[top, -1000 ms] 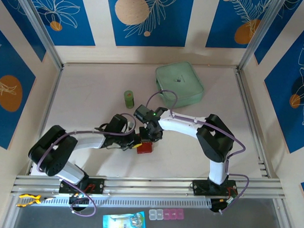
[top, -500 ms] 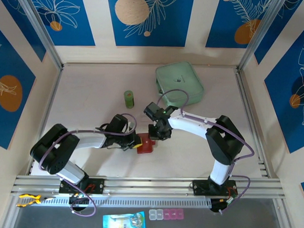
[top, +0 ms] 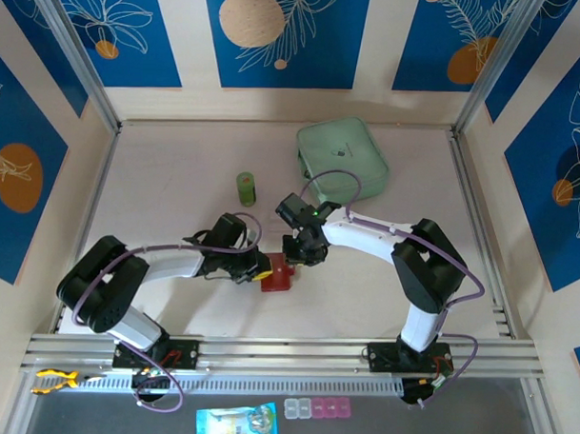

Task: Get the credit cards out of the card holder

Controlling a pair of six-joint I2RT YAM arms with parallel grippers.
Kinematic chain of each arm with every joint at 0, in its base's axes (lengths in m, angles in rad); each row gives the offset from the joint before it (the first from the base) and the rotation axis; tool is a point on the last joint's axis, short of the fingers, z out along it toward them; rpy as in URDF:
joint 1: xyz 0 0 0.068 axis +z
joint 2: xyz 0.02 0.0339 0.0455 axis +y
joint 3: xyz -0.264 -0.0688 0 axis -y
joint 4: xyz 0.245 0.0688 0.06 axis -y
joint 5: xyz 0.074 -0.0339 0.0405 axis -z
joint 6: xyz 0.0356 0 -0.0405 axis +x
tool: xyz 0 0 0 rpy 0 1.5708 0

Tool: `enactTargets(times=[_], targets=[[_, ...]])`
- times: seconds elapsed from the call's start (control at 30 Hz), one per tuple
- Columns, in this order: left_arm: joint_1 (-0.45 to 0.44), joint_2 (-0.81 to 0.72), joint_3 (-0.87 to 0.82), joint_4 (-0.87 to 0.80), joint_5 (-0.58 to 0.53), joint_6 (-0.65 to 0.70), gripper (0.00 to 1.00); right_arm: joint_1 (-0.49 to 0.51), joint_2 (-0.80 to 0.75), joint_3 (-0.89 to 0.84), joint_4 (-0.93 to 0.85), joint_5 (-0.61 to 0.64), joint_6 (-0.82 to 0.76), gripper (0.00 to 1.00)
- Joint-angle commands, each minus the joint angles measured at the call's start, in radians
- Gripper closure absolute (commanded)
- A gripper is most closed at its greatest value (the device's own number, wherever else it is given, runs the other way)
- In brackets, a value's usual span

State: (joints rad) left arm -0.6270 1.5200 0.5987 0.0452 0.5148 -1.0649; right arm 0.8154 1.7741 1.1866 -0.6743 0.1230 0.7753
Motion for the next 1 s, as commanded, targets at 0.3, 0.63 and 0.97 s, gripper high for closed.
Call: enactTargets(times=[0.3, 0.63, 0.97], targets=[[-0.006, -0.041, 0.042, -0.086, -0.036, 0.022, 0.83, -0.021, 0.04, -0.045, 0.035, -0.071, 0.002, 0.76], [-0.005, -0.05, 0.042, -0.091, -0.044, 0.019, 0.83, -0.032, 0.048, -0.087, 0.115, -0.15, 0.022, 0.81], [-0.006, -0.055, 0.046, -0.093, -0.051, 0.016, 0.83, -0.039, 0.024, -0.103, 0.112, -0.158, 0.025, 0.87]])
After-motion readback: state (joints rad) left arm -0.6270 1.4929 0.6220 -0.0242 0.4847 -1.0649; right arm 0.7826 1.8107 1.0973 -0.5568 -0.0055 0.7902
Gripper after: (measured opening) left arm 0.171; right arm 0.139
